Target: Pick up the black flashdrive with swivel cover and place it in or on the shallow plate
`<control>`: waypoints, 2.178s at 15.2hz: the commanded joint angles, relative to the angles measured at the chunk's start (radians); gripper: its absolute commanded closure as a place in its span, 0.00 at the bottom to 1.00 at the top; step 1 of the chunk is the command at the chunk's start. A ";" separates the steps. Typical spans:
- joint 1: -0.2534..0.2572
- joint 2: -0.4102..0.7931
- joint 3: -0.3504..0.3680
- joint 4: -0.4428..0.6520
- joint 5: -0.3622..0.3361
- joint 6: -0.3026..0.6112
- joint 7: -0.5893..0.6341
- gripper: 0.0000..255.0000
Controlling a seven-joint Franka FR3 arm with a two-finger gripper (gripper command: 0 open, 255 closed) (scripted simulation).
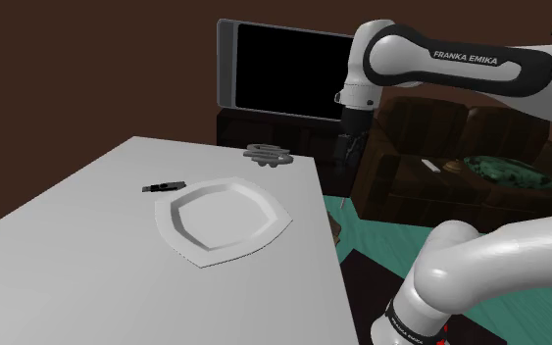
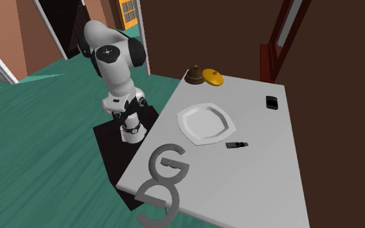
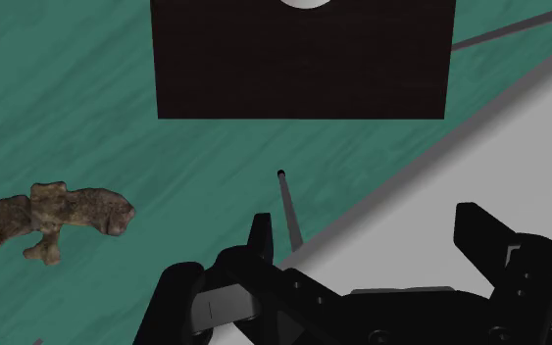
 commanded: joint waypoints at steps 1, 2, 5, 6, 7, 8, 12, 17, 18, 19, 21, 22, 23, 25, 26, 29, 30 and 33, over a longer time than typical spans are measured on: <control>0.000 0.000 0.000 0.000 0.000 0.000 0.000 0.00; 0.012 0.033 0.004 0.015 0.003 0.021 -0.013 0.00; 0.048 0.133 0.017 0.067 0.012 0.079 -0.053 0.00; 0.060 0.167 0.022 0.086 0.015 0.097 -0.067 0.00; 0.071 0.199 0.027 0.106 0.018 0.113 -0.080 0.00; 0.082 0.232 0.032 0.127 0.020 0.128 -0.093 0.00; 0.122 0.361 0.055 0.219 0.029 0.179 -0.144 0.00; 0.166 0.517 0.090 0.351 0.033 0.221 -0.202 0.00; 0.175 0.548 0.097 0.379 0.033 0.227 -0.213 0.00; 0.183 0.578 0.105 0.408 0.032 0.232 -0.224 0.00; 0.199 0.639 0.121 0.469 0.029 0.239 -0.244 0.00; 0.207 0.669 0.129 0.500 0.027 0.242 -0.254 0.00; 0.216 0.699 0.137 0.532 0.024 0.243 -0.263 0.00; 0.232 0.759 0.155 0.599 0.017 0.245 -0.281 0.00; 0.241 0.790 0.163 0.633 0.012 0.244 -0.290 0.00; 0.268 0.881 0.189 0.742 -0.005 0.237 -0.315 0.00; 0.278 0.912 0.198 0.780 -0.011 0.233 -0.322 0.00; 0.310 1.006 0.222 0.902 -0.034 0.215 -0.346 0.00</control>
